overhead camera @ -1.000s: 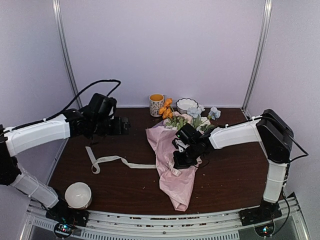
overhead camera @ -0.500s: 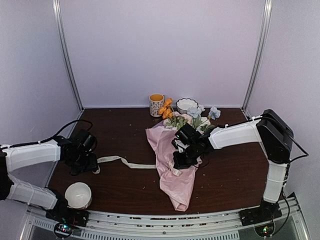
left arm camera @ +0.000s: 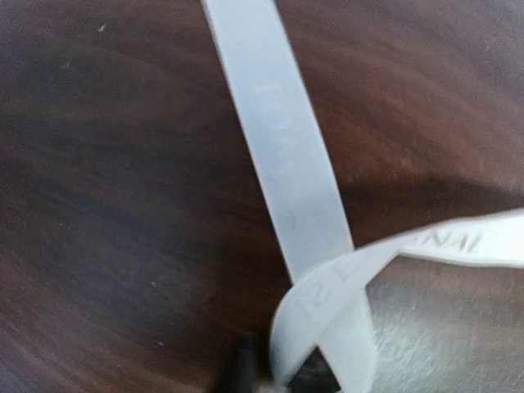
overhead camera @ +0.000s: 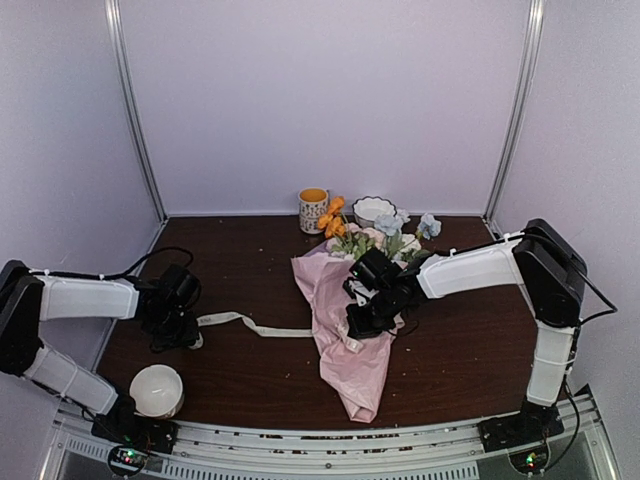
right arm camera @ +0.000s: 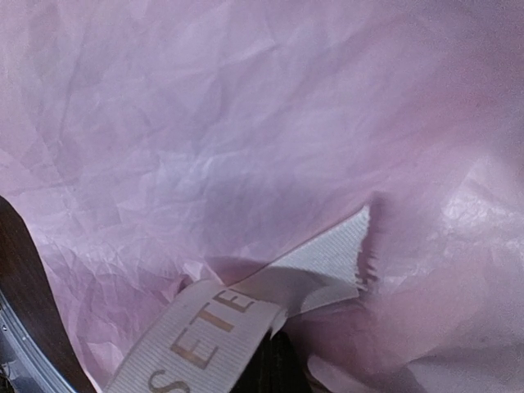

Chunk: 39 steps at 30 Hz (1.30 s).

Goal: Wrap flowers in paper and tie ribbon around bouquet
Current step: Pick up the left side of the ribbon at the center of the board, then cross the ribbon over the folded bouquet.

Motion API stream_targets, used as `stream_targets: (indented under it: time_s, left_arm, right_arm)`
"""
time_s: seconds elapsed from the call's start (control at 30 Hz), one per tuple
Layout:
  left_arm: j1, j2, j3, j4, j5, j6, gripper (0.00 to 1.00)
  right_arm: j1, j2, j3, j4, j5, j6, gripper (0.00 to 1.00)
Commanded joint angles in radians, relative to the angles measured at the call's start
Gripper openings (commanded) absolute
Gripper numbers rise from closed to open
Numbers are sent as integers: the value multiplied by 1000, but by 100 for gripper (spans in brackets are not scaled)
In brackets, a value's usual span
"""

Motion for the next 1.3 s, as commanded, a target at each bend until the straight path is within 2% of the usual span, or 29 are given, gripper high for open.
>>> stream_targets:
  time_s: [0.0,0.1,0.2,0.37,0.5,0.6,0.7,0.77,0.83,1.0,1.1,1.27]
  left_arm:
    - [11,9,-2,76,41,58,0]
    - [10,-47,8,45,59,90,0]
    - [-39,-156,64,11,55,197,0]
    - [-280,-285,280,-38,43,490,0]
    - [-474,-265,432,-33,161,723,0]
    - [-520,-188,501,46,298,797,0]
    - [-521,-86,525,201,455,823,0]
    - [-516,-17,519,333,490,801,0]
    - [-488,48,518,421,522,738,0]
    - [-334,228,503,611,701,483,0]
    - [-313,364,582,584,738,458,0]
    - [-325,503,708,493,750,475,0]
  right_arm:
    - [7,-23,18,-36,34,-7,0]
    - [7,-21,15,-38,35,-5,0]
    - [7,-14,15,-34,30,-4,0]
    - [5,-8,15,-22,9,6,0]
    - [3,-6,19,13,-42,29,0]
    - [2,-6,23,29,-66,43,0]
    - [-1,-16,20,56,-97,62,0]
    - [-7,-30,6,89,-132,84,0]
    - [-15,-46,-20,132,-161,119,0]
    - [-23,-82,-75,248,-195,199,0]
    - [-23,-108,-89,277,-182,224,0]
    - [-22,-153,-123,302,-146,252,0]
